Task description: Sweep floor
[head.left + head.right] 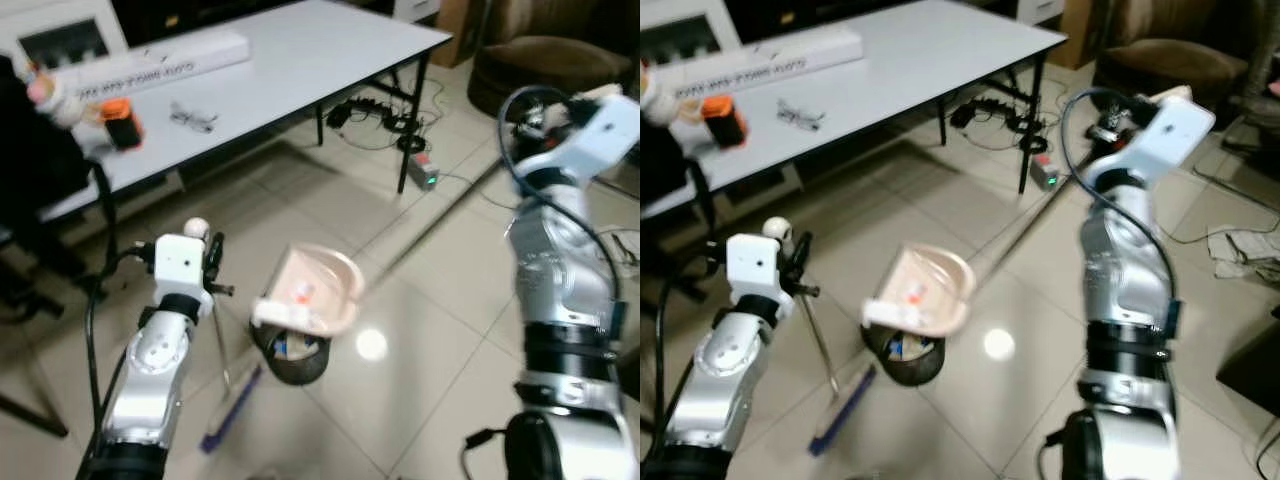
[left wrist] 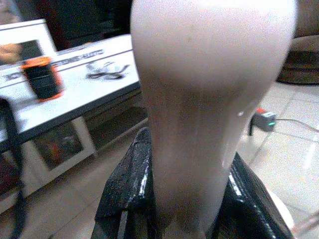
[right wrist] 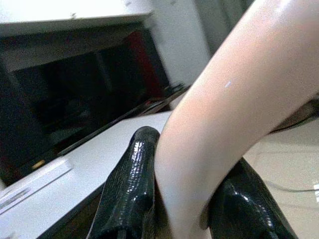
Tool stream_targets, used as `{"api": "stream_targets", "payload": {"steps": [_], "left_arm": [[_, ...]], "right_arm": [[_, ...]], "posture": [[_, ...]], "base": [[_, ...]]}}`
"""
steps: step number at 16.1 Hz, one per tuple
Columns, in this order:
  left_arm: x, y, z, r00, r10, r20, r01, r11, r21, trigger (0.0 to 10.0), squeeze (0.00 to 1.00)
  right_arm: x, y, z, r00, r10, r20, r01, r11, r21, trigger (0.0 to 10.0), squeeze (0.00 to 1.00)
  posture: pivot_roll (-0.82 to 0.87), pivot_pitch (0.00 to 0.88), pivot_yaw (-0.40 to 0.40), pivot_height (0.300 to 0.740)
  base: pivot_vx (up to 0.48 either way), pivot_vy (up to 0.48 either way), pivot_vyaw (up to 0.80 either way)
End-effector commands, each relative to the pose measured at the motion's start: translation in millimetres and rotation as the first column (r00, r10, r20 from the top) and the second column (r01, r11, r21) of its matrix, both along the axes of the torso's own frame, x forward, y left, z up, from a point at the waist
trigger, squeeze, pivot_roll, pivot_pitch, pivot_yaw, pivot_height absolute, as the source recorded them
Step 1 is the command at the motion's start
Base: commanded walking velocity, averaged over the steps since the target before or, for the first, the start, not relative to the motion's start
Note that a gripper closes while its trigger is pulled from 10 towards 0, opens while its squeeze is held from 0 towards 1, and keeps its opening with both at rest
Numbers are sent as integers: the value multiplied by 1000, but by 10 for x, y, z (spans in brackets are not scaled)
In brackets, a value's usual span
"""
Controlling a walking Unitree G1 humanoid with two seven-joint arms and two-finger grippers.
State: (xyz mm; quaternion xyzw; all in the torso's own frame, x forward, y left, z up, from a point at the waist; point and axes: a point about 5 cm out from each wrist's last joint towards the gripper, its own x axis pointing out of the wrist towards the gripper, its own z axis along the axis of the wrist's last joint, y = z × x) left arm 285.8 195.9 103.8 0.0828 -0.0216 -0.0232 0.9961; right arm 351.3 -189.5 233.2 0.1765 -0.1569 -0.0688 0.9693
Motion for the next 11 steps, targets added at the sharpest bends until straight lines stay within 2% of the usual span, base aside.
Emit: {"api": "stream_targets", "payload": {"steps": [1,6,9,11], "left_arm": [[-1,50,41,1000,12,20,-13,1000,26,10000,0],[-8,53,25,1000,18,10,-19,1000,25,10000,0],[-6,52,21,1000,18,8,-19,1000,25,10000,0],[-7,52,20,1000,19,9,-19,999,25,10000,0]], "right_arm": [[-18,-5,124,998,6,59,-8,999,32,10000,0],[-13,-16,141,997,-6,78,6,1000,-5,10000,0],[0,60,156,992,17,124,-9,998,-65,10000,0],[18,99,134,991,-2,136,20,992,-128,10000,0]], "posture": [[-20,7,62,740],[-20,9,61,740],[-20,7,64,740],[-20,7,64,740]], "base": [[0,0,0],[0,0,0],[0,0,0],[0,0,0]]}}
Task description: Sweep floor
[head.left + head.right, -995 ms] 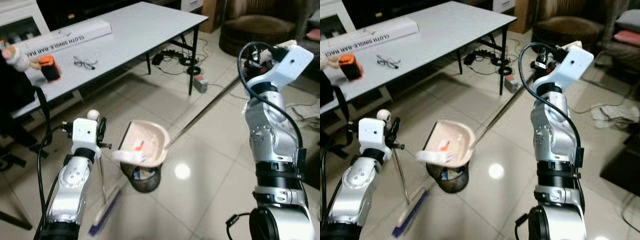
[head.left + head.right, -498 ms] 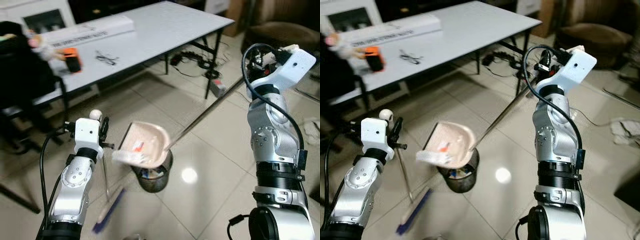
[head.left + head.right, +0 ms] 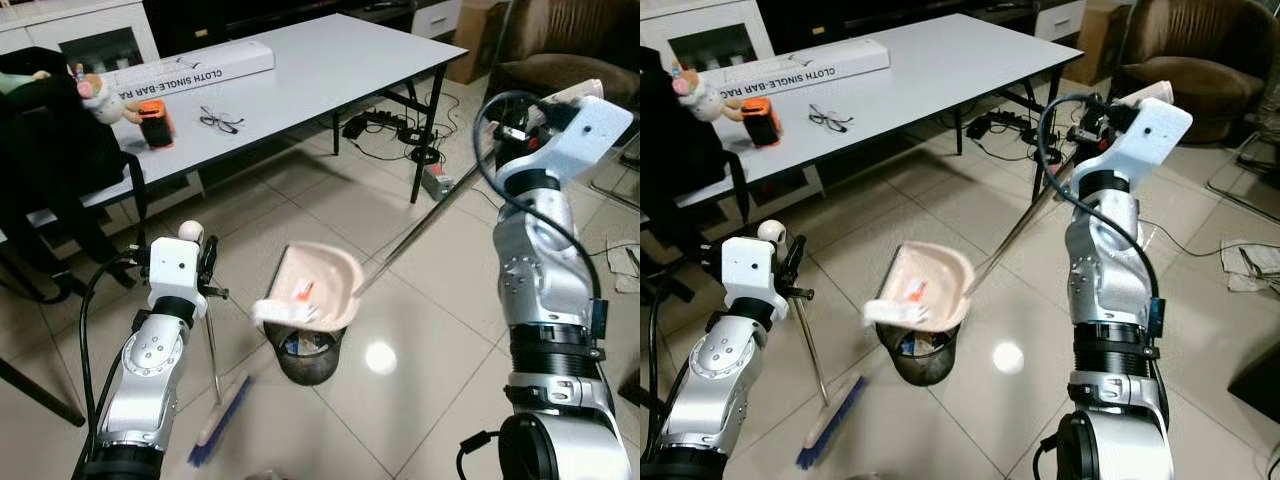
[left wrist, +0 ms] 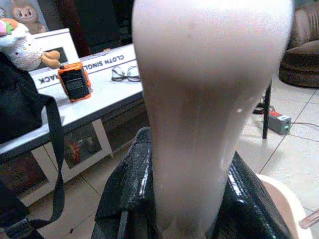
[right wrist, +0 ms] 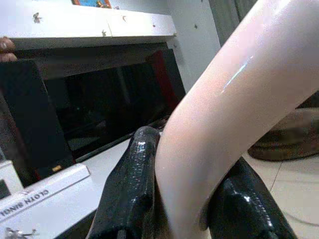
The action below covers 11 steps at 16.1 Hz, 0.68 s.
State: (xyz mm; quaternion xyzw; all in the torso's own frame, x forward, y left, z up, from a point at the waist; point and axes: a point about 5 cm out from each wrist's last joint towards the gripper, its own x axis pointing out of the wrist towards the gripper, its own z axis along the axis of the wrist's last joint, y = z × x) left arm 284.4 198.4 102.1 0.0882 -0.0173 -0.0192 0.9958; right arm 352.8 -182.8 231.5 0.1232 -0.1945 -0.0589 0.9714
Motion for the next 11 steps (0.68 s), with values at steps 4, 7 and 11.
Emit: {"api": "stream_targets", "payload": {"steps": [4,7,11], "left_arm": [[16,29,34,1000,13,16,-13,1000,16,10000,0],[25,14,32,1000,7,17,-7,1000,17,10000,0],[29,10,26,1000,4,16,-4,1000,24,10000,0]], "right_arm": [[6,190,178,991,25,132,-2,985,-172,10000,0],[-62,542,151,967,173,188,-101,935,-339,10000,0],[-235,992,96,893,379,243,-211,830,-517,10000,0]], "posture": [[-17,0,64,740],[-16,0,63,740],[-13,0,60,740]], "base": [[0,0,0],[0,0,0],[0,0,0]]}}
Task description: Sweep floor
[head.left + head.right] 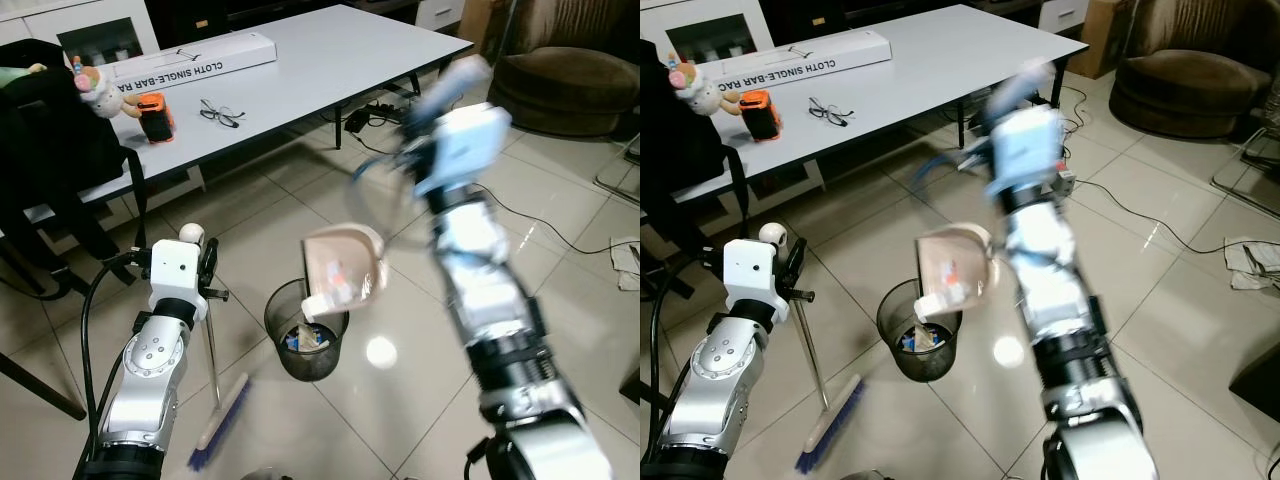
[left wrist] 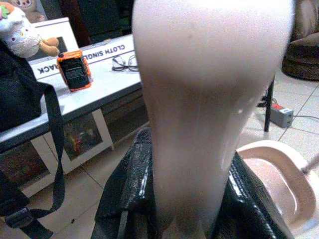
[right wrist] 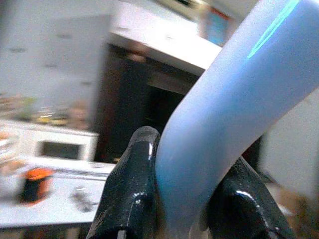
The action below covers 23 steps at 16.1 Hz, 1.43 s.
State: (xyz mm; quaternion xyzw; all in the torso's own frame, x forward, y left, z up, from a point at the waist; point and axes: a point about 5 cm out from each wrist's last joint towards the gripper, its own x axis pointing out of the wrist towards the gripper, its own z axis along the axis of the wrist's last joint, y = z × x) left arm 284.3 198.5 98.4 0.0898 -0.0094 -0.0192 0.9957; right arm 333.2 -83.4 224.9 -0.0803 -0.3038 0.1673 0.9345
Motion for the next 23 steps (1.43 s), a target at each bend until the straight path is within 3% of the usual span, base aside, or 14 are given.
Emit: {"api": "stream_targets", "payload": {"steps": [1,2,3,7,10,11,13,14,16,18,21,23], "left_arm": [[32,7,59,1000,0,30,-1,1000,22,10000,0],[38,2,46,1000,-3,27,3,1000,25,10000,0],[40,3,40,1000,-4,25,4,1000,26,10000,0],[42,17,21,1000,-2,19,1,1000,26,10000,0],[46,11,5,1000,-5,16,4,1000,25,10000,0],[47,8,3,1000,-5,16,5,1000,25,10000,0],[43,11,-5,1000,0,14,-1,1000,25,10000,0],[41,11,-9,1000,2,12,-2,1000,24,10000,0],[41,12,-25,1000,3,1,-3,1000,29,10000,0],[40,16,-29,1000,3,-1,-3,1000,30,10000,0],[39,15,-18,1000,-1,5,0,999,43,10000,0],[40,18,-3,1000,1,12,-1,998,55,10000,0]], "right_arm": [[-84,99,136,993,54,106,-49,997,-52,10000,0],[-160,244,85,982,131,137,-108,981,-163,10000,0],[-192,296,54,976,161,148,-127,968,-218,10000,0],[-220,321,25,969,193,152,-151,956,-253,10000,0],[-178,229,45,976,185,115,-165,972,-168,10000,0],[-152,165,60,983,139,122,-119,980,-157,10000,0],[-42,-93,134,989,-58,139,72,993,-98,10000,0],[-26,-141,149,986,-89,138,101,991,-83,10000,0],[62,-413,250,982,-182,45,179,981,69,10000,0],[50,-433,280,989,-149,5,147,981,127,10000,0],[-33,-450,405,996,-88,-4,86,954,287,10000,0],[-66,-460,470,997,-83,10,75,947,313,10000,0]], "posture": [[-14,0,60,740],[-13,0,58,740],[-13,0,56,740],[-12,0,53,740],[-17,0,53,740],[-17,0,52,740],[-17,0,52,740],[-17,0,52,740],[-22,0,53,740],[-24,0,54,740],[-23,0,56,740],[-23,0,57,740]], "base": [[0,0,0],[0,0,0],[0,0,0],[0,0,0],[0,0,0],[0,0,0],[0,0,0],[0,0,0],[0,0,0],[0,0,800],[0,0,800],[0,0,800]]}}
